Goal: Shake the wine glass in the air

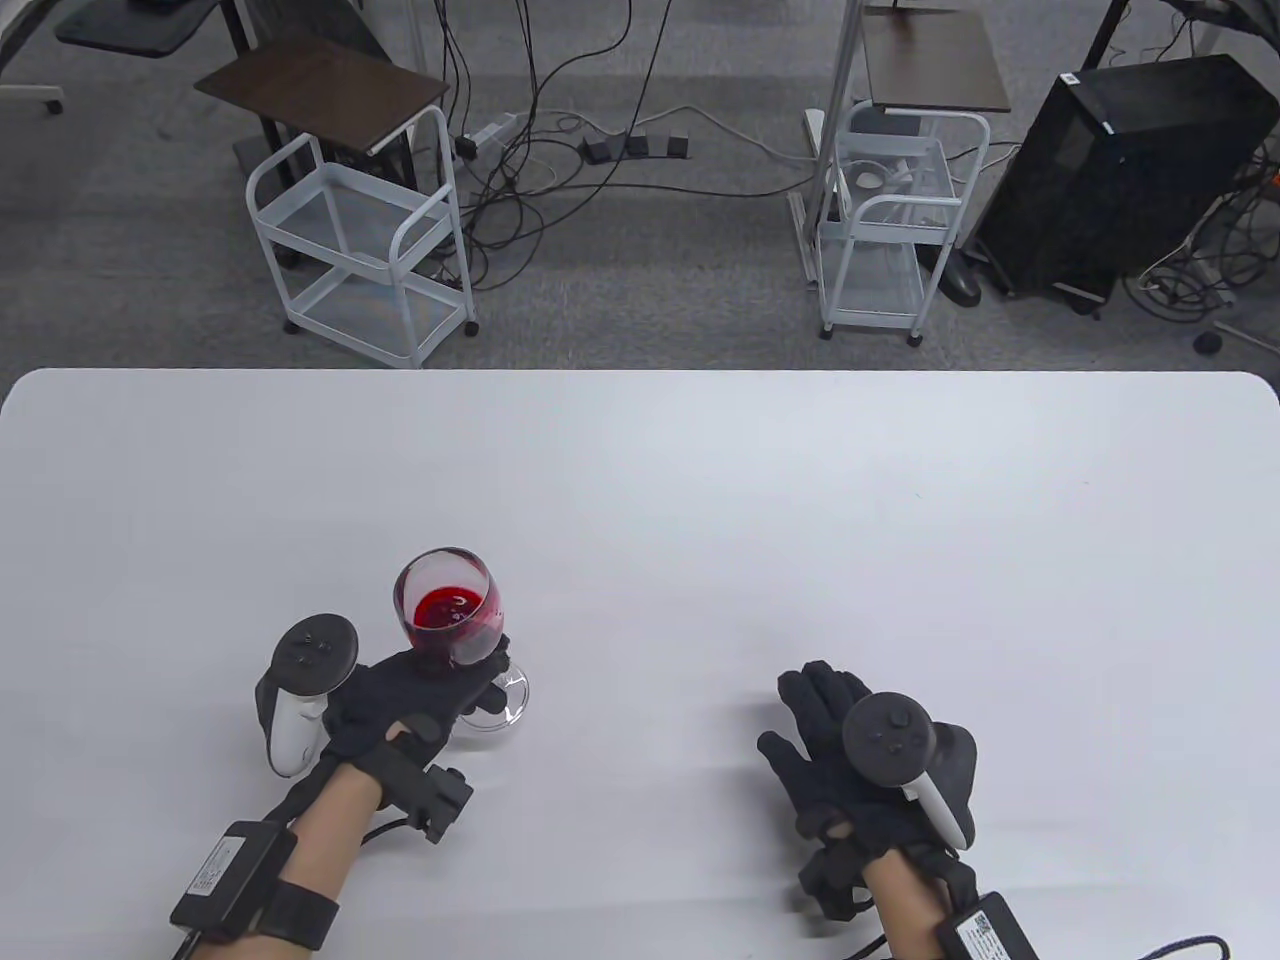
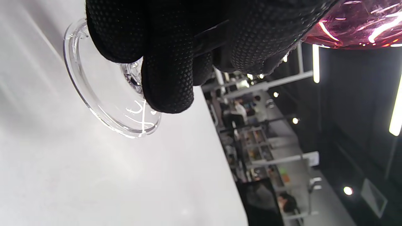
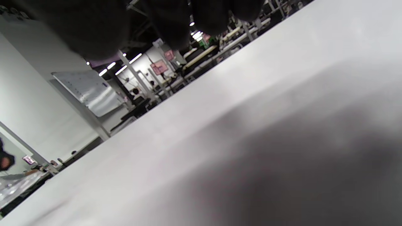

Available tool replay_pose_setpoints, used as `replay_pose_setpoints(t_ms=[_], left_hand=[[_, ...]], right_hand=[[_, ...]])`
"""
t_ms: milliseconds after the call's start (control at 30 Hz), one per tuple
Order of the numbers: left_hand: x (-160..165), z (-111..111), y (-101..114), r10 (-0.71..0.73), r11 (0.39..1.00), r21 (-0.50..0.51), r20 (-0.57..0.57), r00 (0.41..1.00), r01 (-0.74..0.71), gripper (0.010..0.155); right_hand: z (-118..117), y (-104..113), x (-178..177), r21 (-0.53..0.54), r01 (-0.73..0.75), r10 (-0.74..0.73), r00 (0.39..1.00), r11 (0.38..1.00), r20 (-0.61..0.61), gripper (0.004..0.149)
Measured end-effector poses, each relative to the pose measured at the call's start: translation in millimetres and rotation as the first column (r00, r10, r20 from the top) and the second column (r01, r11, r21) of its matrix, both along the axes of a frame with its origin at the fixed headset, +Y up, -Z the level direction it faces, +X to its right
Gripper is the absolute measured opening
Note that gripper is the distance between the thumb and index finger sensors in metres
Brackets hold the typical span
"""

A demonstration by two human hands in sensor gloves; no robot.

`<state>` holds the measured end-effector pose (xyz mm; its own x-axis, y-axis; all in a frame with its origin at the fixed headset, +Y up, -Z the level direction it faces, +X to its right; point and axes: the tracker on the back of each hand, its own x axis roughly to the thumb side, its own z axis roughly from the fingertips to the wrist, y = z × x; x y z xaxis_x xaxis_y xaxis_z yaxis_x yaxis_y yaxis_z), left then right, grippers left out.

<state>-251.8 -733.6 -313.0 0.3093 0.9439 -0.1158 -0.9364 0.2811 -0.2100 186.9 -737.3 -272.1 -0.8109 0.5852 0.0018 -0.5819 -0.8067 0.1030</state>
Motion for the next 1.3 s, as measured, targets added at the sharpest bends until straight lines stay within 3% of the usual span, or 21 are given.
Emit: replay_pose_setpoints(t_ms=[100, 200, 333, 433, 533, 667, 767, 900, 1000, 1100, 1200, 1300], left_hand=[[-15, -4, -3, -0.08, 0.997, 0.005, -0.083, 0.993, 0.08, 0.044], [-15, 0, -6, -0.005, 1.0, -0.001, -0.059, 0.998, 0.004, 0.044], [-21, -2, 0, -0.067, 0.997, 0.018, -0.077, 0.995, 0.069, 0.044], [-13, 2, 2, -0.022, 1.0, 0.014, -0.021, 1.0, 0.022, 0.044], [-18, -1, 4, -0.093, 0.995, 0.021, -0.068, 0.993, 0.095, 0.044], [-13, 1, 2, -0.035, 0.999, 0.013, -0.028, 0.999, 0.036, 0.044], [-16, -2, 1, -0.104, 0.994, 0.012, -0.059, 0.993, 0.105, 0.044], [-10, 0, -1, -0.04, 0.999, 0.001, -0.015, 0.999, 0.041, 0.044], [-18, -4, 1, -0.119, 0.993, 0.017, -0.069, 0.99, 0.121, 0.044], [-15, 0, 0, -0.028, 1.0, 0.011, -0.034, 0.999, 0.028, 0.044], [-22, -4, 2, -0.105, 0.994, 0.017, -0.076, 0.992, 0.107, 0.044], [-20, 0, 0, -0.028, 0.999, 0.019, -0.061, 0.998, 0.029, 0.044]], right_hand=[[0, 0, 1, 0.002, 0.005, -0.005, 1.0, 1.0, 0.008, 0.069], [1, 0, 1, -0.004, -0.001, 0.001, 1.0, 1.0, 0.014, 0.069], [-1, -2, 1, -0.018, -0.008, 0.009, 1.0, 1.0, 0.019, 0.069], [1, -2, 1, -0.011, -0.014, 0.015, 1.0, 1.0, 0.017, 0.069], [-1, -3, 2, -0.019, -0.005, 0.006, 1.0, 1.0, 0.02, 0.069], [0, -3, 1, -0.015, -0.005, 0.005, 1.0, 1.0, 0.012, 0.069], [-1, -3, 1, -0.022, -0.003, 0.003, 1.0, 1.0, 0.01, 0.069], [0, -2, 0, -0.012, -0.007, 0.007, 1.0, 1.0, 0.006, 0.069], [-1, -4, 1, -0.024, -0.007, 0.008, 1.0, 1.0, 0.011, 0.069], [0, -3, 1, -0.012, -0.008, 0.008, 1.0, 1.0, 0.01, 0.069], [-2, -5, 1, -0.032, -0.011, 0.012, 1.0, 0.999, 0.012, 0.069], [-1, -4, 1, -0.019, -0.013, 0.013, 1.0, 1.0, 0.008, 0.069]])
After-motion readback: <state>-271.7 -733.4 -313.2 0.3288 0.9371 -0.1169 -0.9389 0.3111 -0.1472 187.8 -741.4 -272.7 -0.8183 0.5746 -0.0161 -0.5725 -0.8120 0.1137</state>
